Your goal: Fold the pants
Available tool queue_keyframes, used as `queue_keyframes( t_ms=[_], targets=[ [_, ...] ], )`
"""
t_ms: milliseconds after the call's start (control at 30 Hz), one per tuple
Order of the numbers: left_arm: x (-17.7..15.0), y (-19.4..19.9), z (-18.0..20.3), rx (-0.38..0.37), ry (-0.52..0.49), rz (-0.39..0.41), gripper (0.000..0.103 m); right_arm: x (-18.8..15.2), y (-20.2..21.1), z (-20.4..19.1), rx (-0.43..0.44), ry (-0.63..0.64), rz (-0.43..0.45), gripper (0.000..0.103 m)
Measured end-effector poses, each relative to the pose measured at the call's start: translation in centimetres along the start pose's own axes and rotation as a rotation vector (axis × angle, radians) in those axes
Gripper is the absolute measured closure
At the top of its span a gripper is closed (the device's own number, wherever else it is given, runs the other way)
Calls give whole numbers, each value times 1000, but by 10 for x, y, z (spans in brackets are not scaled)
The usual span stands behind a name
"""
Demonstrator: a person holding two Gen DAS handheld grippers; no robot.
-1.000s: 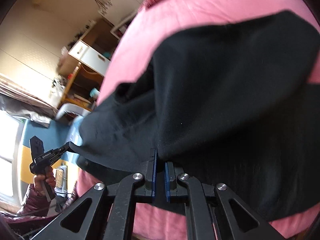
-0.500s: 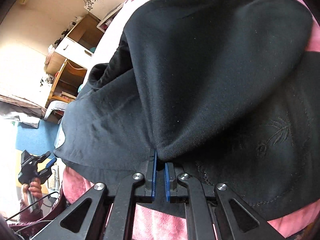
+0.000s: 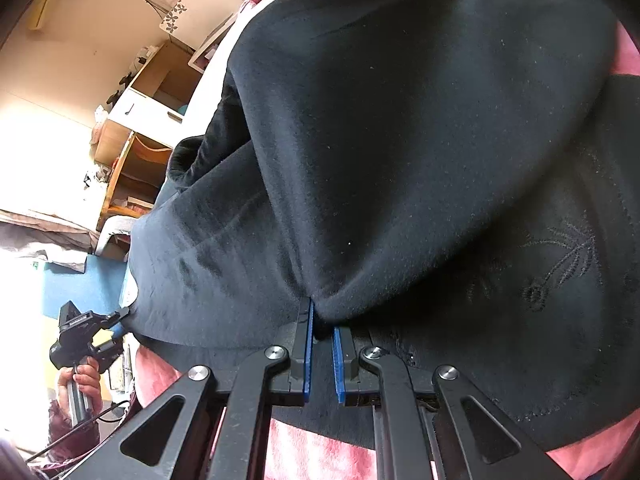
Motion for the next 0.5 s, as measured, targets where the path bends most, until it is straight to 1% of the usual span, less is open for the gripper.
queue_keyframes(
  t_ms=[33,67,133,167,233,300,400,433,500],
  targets=[
    [1,5,4,-6,-16,21,94,0,1,0,0,7,4,95],
    [3,15,11,-32,-46,61,94,0,3,-2,7,13,10,95],
    [4,38,23,-110,-98,141,95,0,13,-9,34,27,25,96],
    [4,46,26,-131,-123,164,95,-1,16,-13,45,39,31,96],
    [1,55,26,-131,-167,184,95,-4,29,-24,63,80,44,96],
    [-3,48,17,-74,-195,164,95,-10,36,-26,73,89,39,96],
    [-8,15,-5,58,-198,84,95,-22,31,-21,57,86,1,96],
    [-10,7,-11,81,-191,63,95,-27,27,-18,46,82,-17,96],
    [-13,0,-17,112,-188,53,95,-33,21,-14,38,68,-36,96]
  ],
)
Point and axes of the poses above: each gripper's, at about its wrist camera, not at the fingertips, and y roughly against the way its jaws point, z to its right, x to its top, the point moved 4 cm from there along -y, roughly the way its jaws point, and after that the axes turned 15 degrees about x, right-handed, at the moved point
